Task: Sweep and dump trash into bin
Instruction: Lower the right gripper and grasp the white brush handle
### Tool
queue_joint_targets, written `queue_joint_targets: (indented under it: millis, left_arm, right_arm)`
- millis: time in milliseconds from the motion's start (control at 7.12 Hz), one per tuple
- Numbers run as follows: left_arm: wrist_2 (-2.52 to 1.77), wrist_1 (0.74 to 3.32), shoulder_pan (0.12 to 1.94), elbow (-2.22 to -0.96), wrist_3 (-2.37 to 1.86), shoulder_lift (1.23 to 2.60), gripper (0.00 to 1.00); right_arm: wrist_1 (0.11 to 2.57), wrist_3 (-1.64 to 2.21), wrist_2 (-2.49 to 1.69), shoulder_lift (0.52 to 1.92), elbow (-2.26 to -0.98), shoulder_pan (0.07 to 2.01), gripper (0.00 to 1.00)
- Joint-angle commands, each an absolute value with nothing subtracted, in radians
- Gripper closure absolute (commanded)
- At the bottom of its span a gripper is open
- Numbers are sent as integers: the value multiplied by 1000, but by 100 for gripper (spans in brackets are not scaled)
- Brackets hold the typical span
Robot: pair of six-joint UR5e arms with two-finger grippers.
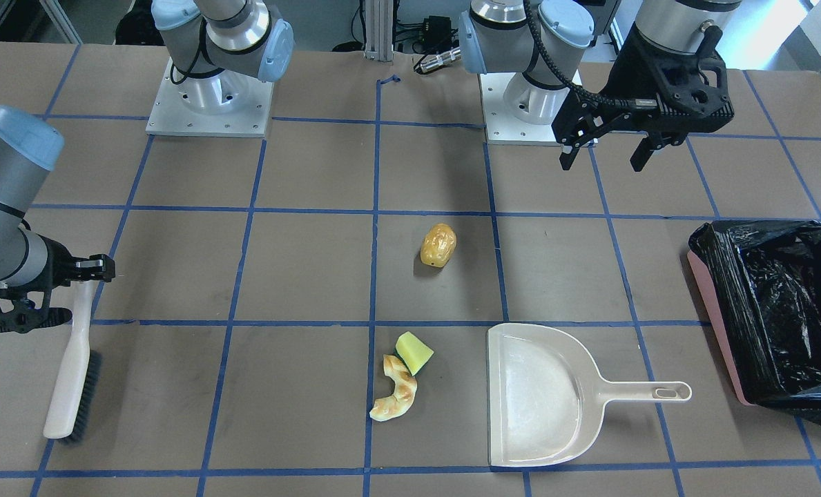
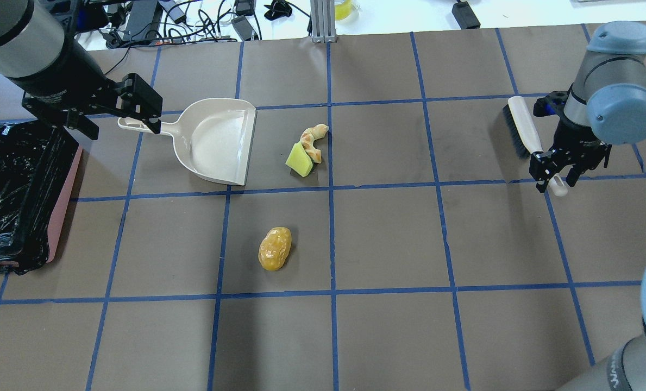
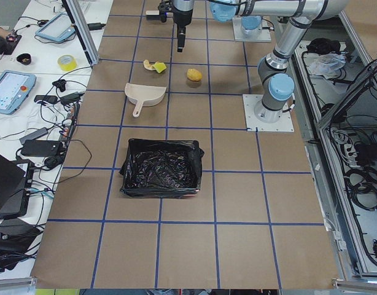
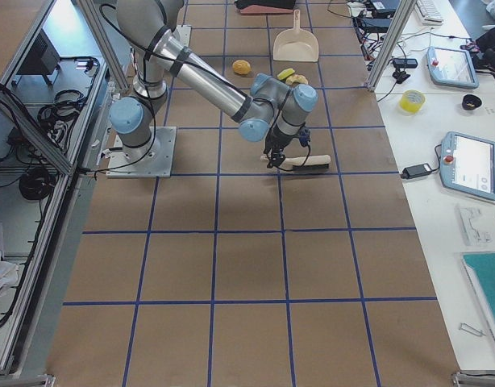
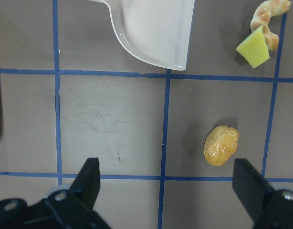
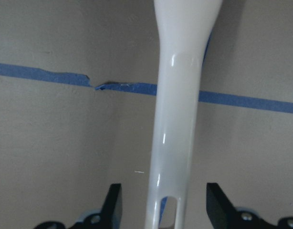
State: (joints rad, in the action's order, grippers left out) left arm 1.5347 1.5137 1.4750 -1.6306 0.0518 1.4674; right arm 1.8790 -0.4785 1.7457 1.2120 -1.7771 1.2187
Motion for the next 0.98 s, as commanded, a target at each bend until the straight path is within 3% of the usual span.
queue_joint_targets:
  millis: [0, 561, 842]
  left_arm:
    - [1535, 1513, 1476, -1629, 52, 1468, 0]
    - [1542, 1516, 1477, -1635, 64, 1465, 0]
    - [1543, 1525, 1471, -1631, 71, 1468, 0]
  right_arm:
    - [1878, -474, 1746, 1212, -1778, 1218, 54]
    - [1878, -468, 1747, 1212, -1775, 1218, 96]
    - [1867, -416, 1749, 1227, -1741, 1226, 100]
